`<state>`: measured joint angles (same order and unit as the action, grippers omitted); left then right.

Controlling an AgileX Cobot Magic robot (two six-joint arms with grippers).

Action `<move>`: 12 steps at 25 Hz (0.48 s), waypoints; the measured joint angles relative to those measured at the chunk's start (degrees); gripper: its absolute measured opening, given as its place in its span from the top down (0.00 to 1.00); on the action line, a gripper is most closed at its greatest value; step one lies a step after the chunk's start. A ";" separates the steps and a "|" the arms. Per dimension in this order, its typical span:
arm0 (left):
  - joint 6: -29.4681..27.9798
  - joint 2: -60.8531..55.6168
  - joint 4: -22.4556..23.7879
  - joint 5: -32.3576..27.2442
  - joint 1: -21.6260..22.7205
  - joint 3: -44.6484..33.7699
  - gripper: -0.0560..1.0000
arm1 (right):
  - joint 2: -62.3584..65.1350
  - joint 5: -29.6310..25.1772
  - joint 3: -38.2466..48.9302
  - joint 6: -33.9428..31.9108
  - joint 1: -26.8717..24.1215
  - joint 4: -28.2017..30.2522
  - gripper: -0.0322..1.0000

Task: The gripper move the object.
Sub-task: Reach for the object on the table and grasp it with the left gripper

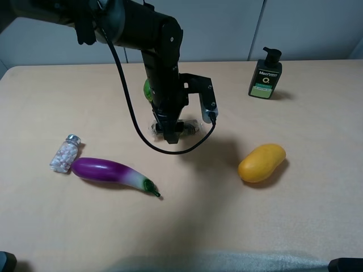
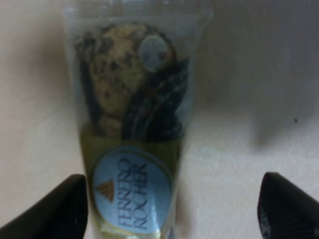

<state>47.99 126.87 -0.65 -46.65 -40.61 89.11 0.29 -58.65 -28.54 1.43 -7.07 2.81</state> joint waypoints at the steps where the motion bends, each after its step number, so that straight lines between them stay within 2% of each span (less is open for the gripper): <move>1: 0.00 0.35 0.00 0.00 0.00 0.00 0.22 | 0.00 0.00 0.00 0.00 0.00 0.00 0.30; 12: 0.11 0.59 0.00 0.49 0.00 0.18 0.22 | 0.00 0.00 0.00 0.00 0.00 0.00 0.30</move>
<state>48.10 127.46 -0.65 -46.16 -40.61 89.28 0.29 -58.65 -28.54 1.43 -7.07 2.81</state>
